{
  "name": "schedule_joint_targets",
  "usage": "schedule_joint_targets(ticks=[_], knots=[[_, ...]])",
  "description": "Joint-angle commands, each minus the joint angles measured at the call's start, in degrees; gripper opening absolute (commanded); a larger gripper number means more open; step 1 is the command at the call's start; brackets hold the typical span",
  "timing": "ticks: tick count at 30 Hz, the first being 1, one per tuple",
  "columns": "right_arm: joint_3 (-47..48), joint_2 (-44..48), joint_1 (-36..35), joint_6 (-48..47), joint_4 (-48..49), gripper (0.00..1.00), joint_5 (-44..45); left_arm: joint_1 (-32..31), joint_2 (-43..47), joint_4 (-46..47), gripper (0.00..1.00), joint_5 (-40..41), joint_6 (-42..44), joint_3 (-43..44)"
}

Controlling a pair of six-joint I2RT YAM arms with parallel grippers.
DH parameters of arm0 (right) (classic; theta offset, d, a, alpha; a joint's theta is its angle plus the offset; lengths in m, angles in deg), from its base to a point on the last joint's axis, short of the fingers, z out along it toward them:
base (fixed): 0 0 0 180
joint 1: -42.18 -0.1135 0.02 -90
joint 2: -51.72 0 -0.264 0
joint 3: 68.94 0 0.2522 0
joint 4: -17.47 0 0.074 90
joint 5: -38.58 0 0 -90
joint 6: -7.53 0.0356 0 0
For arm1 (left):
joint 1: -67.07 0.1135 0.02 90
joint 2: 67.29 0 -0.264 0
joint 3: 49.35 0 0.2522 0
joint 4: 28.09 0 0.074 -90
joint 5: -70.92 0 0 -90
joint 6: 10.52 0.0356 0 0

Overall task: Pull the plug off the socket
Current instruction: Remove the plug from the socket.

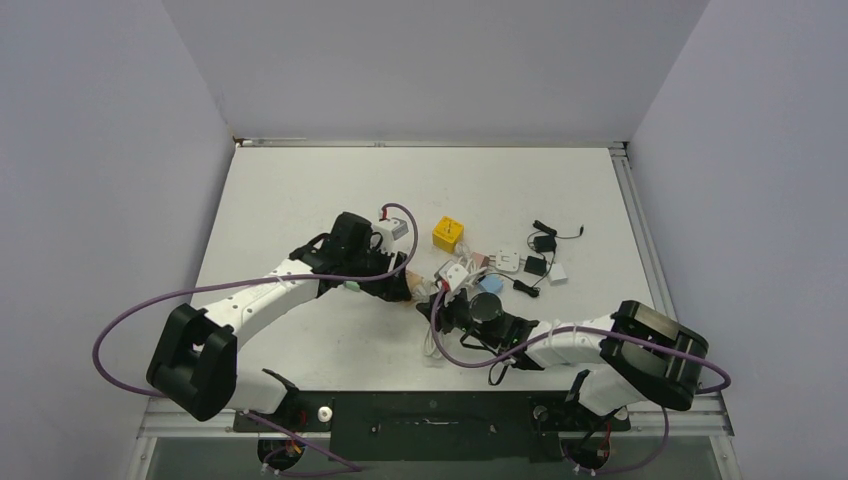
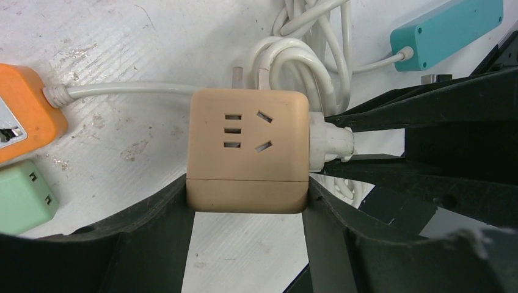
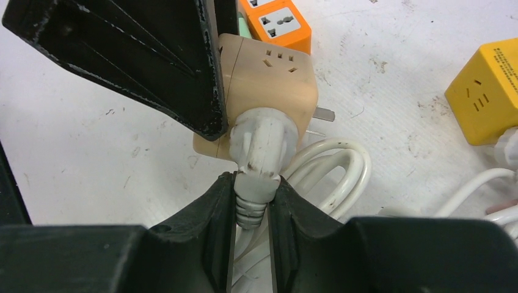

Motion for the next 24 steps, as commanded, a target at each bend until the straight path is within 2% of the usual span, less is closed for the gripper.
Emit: schedule_joint_targets(ticks=[1,3,9,12,18,21,24], knots=[[2.2,4.0,-2.7,-3.1,5.8,0.05,-1.1,3.8,-1.0,3.5,0.0,13.9,1.3,2.0],[1.3,4.5,-1.2,-1.6,6.7,0.05,-1.7,3.7,-1.0,4.2,0.0,11.6,1.7,1.9],[-3.2,5.1,12.1,9.5,15.5,0.05,-15.2,2.4,1.5,7.3,0.0,7.4,3.4,0.4],[-3.9,4.3,16.1,12.1,17.6,0.05,-18.7,2.2,1.8,8.1,0.0,5.9,3.5,0.1],[-3.3,4.6,16.4,10.4,15.8,0.05,-18.3,2.1,1.9,8.7,0.0,5.2,3.2,-0.1],[-3.2,6.1,14.2,7.9,13.5,0.05,-14.6,2.1,1.7,7.7,0.0,8.3,2.7,0.1],[-2.6,7.9,8.7,3.1,10.0,0.05,-7.4,2.4,0.7,5.9,0.0,11.3,2.2,0.8]])
